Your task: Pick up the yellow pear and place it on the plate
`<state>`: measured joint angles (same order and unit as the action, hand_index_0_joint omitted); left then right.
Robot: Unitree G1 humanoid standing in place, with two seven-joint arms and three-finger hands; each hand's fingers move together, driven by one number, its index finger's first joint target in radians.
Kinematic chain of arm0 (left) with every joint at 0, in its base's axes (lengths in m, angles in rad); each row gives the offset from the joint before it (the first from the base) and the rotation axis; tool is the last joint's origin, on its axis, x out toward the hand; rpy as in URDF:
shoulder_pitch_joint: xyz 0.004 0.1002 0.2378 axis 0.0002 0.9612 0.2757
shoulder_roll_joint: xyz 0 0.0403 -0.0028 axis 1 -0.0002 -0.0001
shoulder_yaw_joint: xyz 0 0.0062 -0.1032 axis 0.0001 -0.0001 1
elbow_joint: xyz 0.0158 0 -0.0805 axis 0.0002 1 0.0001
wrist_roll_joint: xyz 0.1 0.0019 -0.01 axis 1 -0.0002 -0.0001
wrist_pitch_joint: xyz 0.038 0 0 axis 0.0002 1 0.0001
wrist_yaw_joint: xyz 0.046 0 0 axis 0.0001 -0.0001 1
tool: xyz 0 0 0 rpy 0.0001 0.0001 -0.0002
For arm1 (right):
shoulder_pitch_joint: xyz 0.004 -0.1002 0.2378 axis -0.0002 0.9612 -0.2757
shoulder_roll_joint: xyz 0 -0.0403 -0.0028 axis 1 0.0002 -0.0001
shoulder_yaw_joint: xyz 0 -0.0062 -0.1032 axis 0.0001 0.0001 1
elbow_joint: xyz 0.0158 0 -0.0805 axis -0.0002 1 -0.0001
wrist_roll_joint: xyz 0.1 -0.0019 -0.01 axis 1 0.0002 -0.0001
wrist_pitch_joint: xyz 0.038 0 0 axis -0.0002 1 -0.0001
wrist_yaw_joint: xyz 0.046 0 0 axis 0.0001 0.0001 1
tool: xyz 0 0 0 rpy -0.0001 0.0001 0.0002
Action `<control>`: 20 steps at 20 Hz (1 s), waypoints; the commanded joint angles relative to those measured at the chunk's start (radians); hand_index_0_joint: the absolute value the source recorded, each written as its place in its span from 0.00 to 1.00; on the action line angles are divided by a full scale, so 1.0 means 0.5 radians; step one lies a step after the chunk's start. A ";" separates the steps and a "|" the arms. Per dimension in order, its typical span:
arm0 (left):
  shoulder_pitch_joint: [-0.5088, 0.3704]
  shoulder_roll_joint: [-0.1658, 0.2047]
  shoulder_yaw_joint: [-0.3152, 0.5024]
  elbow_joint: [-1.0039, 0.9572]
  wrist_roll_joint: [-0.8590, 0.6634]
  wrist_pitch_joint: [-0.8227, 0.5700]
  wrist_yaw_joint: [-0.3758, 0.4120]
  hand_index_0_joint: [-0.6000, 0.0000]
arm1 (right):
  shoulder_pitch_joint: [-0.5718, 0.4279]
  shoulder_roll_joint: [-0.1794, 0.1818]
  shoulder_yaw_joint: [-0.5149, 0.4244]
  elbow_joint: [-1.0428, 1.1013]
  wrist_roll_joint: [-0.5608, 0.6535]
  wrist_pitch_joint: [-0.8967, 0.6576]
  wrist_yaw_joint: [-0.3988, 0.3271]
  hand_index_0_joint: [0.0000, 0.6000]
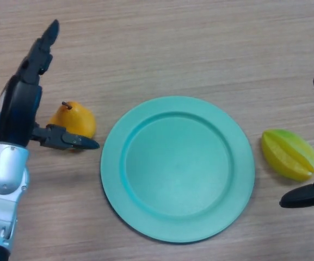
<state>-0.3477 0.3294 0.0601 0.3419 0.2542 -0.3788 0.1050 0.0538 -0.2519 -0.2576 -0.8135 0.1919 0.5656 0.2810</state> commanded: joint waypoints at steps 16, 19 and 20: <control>-0.220 0.098 0.087 0.615 -0.089 -0.114 0.176 1.00 | -0.039 -0.042 -0.079 -0.113 0.117 -0.119 -0.067 0.00; -0.327 0.080 0.058 0.794 -0.062 -0.226 0.207 1.00 | -0.025 -0.038 -0.084 -0.132 0.107 -0.114 -0.061 0.00; -0.337 0.074 0.055 0.808 -0.072 -0.243 0.196 1.00 | -0.024 -0.039 -0.086 -0.134 0.100 -0.121 -0.059 0.00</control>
<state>-0.4661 0.3269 0.0554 0.7817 0.2073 -0.3620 0.1381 0.0555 -0.2511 -0.2532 -0.8145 0.2022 0.5978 0.2726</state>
